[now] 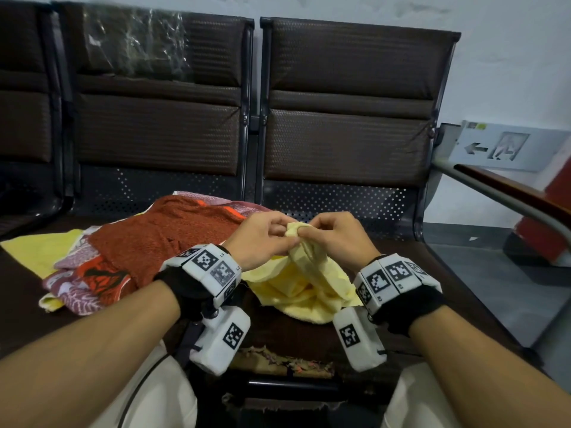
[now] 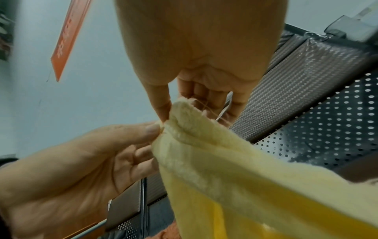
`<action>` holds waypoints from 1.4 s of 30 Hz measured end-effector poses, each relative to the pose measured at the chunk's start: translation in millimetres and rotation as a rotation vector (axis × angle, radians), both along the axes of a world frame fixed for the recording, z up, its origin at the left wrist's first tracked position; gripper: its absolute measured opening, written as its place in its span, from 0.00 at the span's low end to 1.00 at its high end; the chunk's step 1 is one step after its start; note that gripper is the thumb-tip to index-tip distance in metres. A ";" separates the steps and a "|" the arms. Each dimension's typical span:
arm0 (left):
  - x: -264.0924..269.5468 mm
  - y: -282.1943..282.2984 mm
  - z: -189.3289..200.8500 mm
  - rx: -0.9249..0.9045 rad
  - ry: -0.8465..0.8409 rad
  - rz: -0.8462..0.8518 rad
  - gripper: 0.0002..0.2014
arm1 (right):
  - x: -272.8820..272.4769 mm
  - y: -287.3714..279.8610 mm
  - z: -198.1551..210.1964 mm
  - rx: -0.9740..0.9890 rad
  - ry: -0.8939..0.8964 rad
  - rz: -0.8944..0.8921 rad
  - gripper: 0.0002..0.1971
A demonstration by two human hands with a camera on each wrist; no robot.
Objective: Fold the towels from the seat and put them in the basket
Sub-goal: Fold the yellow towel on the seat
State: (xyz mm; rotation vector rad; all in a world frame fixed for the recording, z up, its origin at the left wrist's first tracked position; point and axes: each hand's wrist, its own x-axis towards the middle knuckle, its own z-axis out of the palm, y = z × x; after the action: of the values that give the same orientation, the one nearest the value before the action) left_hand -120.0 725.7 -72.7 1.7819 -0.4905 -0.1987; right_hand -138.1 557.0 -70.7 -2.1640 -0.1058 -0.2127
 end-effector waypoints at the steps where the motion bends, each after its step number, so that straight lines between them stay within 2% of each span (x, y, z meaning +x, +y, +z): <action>1: 0.5 -0.7 -0.4 0.009 -0.015 0.013 0.09 | 0.2 -0.7 0.0 0.017 0.001 0.005 0.09; 5: 2.1 1.5 0.4 0.055 -0.064 0.021 0.10 | -0.4 -4.7 0.5 0.038 0.003 0.054 0.07; 10: 0.1 4.5 1.4 0.062 -0.128 0.002 0.18 | -0.5 -9.3 0.1 0.069 -0.075 0.081 0.04; 15: 0.3 3.5 1.8 0.036 -0.184 0.017 0.14 | 0.3 -6.1 -1.5 0.058 -0.058 0.058 0.08; 19: 0.2 2.1 -0.2 0.086 -0.235 0.014 0.08 | 0.0 -3.9 -1.1 0.092 -0.012 0.088 0.12; 24: 6.1 4.0 0.1 0.026 -0.201 0.094 0.10 | -0.3 -6.0 0.7 0.082 -0.011 0.129 0.18; 26: 8.5 6.5 4.1 0.006 -0.205 0.129 0.10 | 0.4 -11.9 -0.4 -0.061 -0.003 0.175 0.19; 28: 9.0 7.7 8.9 -0.092 -0.155 0.176 0.10 | 0.8 -18.3 -2.7 -0.302 -0.011 0.190 0.19; 33: 14.7 16.9 25.2 -0.496 0.167 0.302 0.13 | 2.0 -42.5 -0.7 -0.736 0.004 0.124 0.17; 35: 20.9 27.6 30.8 -0.591 0.230 0.364 0.13 | 1.3 -54.0 -1.9 -1.000 0.061 0.055 0.16; 37: 26.2 38.7 32.9 -0.622 0.248 0.434 0.14 | -1.2 -64.4 -3.4 -1.161 0.193 -0.025 0.17; 39: 29.4 47.1 30.9 -0.587 0.233 0.489 0.15 | -5.3 -73.7 -3.0 -1.153 0.341 -0.082 0.20; 41: 31.9 52.6 27.2 -0.493 0.197 0.545 0.15 | -9.5 -80.3 1.6 -0.971 0.384 -0.132 0.21; 42: 33.5 54.8 25.0 -0.440 0.170 0.576 0.15 | -11.6 -82.0 4.0 -0.850 0.346 -0.158 0.20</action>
State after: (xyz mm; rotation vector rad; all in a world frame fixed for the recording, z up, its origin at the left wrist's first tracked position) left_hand -86.6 780.6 -47.7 1.3898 0.1103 0.1526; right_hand -149.7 475.1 -66.7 -3.0215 0.2146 0.1572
